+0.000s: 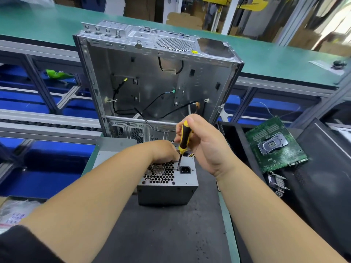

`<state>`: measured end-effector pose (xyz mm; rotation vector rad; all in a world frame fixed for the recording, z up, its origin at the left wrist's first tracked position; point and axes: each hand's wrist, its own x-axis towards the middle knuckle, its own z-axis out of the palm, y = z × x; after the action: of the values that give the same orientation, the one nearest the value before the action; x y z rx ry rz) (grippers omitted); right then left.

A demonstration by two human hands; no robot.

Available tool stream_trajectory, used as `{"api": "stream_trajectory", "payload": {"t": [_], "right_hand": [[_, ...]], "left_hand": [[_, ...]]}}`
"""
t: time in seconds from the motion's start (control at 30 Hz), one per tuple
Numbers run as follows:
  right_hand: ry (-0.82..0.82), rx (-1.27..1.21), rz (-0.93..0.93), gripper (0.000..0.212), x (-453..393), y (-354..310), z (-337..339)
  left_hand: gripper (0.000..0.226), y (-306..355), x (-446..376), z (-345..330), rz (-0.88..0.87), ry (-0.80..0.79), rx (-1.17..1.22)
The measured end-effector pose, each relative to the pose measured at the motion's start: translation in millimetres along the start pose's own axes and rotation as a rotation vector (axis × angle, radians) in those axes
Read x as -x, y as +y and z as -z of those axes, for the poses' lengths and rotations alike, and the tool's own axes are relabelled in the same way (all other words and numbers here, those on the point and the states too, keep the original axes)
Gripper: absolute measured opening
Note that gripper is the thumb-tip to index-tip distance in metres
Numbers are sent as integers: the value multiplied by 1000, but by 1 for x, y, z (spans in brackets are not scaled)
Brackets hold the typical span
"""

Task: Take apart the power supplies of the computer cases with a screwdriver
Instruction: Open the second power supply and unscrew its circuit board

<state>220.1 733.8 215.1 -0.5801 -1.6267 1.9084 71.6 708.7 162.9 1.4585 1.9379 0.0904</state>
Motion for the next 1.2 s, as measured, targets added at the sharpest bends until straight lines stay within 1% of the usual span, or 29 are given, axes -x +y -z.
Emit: {"api": "stream_trajectory", "payload": {"t": [0.07, 0.17, 0.23, 0.3, 0.4, 0.53, 0.6, 0.7, 0.8, 0.83, 0.93, 0.97, 1.03, 1.1, 1.2], "right_hand": [[23, -29, 4, 27, 2, 0, 0], [53, -152, -21, 40, 2, 0, -7], [77, -179, -19, 43, 1, -1, -12], [110, -158, -1, 35, 1, 0, -14], [142, -82, 25, 23, 2, 2, -16], [132, -28, 34, 21, 2, 2, -15], [144, -4, 23, 24, 2, 0, -14], [157, -5, 28, 36, 4, 0, -18], [150, -110, 28, 48, 5, 3, -23], [149, -120, 35, 47, 4, 3, -24], [181, -90, 62, 25, 2, 6, -22], [201, -72, 64, 21, 1, 7, -21], [228, -52, 69, 20, 1, 9, -17], [230, -42, 69, 20, 0, 8, -13], [244, -41, 39, 29, -2, 4, -9]], "left_hand": [[37, -5, -8, 1, 38, -43, 104], [53, -6, -14, 0, 82, -130, 271], [50, -5, -18, 1, 95, -181, 329], [44, -4, -19, 2, 108, -239, 396], [42, -4, -17, 3, 137, -306, 458], [50, -2, -16, 4, 111, -289, 435], [51, -1, -16, 5, 104, -297, 430], [51, -3, -18, 3, 80, -282, 385], [44, -4, -20, 2, 65, -271, 413], [45, -4, -21, 2, 68, -268, 422], [49, -4, -23, 1, 85, -264, 443], [48, -5, -23, 1, 92, -267, 458], [44, -6, -23, -1, 101, -270, 473], [45, -7, -23, -2, 103, -250, 469], [29, -9, -22, -1, 101, -242, 460]]}}
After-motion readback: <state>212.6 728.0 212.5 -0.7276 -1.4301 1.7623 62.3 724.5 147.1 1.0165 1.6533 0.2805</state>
